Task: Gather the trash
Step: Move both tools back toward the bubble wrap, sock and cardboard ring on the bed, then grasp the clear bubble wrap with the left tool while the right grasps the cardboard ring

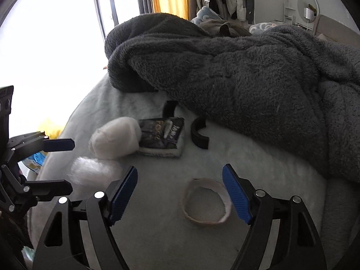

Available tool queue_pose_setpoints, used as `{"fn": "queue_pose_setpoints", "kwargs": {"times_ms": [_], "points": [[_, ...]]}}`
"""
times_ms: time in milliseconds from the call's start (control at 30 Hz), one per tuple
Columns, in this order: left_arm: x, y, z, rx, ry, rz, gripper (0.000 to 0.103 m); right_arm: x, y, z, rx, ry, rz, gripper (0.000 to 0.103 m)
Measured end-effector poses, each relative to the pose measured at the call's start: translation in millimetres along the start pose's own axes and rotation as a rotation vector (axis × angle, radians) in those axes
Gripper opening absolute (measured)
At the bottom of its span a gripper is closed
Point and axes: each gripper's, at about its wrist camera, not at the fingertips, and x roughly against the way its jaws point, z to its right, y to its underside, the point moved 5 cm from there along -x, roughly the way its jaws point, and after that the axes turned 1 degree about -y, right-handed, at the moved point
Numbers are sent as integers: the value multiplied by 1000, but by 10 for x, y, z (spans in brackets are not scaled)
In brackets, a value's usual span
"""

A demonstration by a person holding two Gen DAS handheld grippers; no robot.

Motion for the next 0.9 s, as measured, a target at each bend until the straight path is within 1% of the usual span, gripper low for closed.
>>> {"fn": "queue_pose_setpoints", "kwargs": {"times_ms": [133, 333, 467, 533, 600, 700, 733, 900], "points": [[-133, 16, 69, -14, 5, -34, 80, -30, 88, 100, -17, 15, -26, 79], [-256, 39, 166, -41, 12, -63, 60, -24, 173, 199, -27, 27, -49, 79], [-331, 42, 207, -62, -4, -80, 45, -23, 213, 214, -23, 24, -66, 78], [-366, 34, 224, -64, -3, -78, 45, -38, 231, 201, -15, 17, -80, 70], [-368, 16, 233, -65, 1, -73, 42, -50, 254, 192, -11, 14, -93, 60], [-318, -13, 252, -69, 12, -51, 41, -80, 261, 178, -10, 9, -107, 51], [-290, -30, 258, -72, 15, -38, 41, -85, 258, 175, -8, 11, -110, 49], [-120, -111, 255, -70, 15, 19, 41, -70, 211, 133, 0, 20, -107, 47]]}}
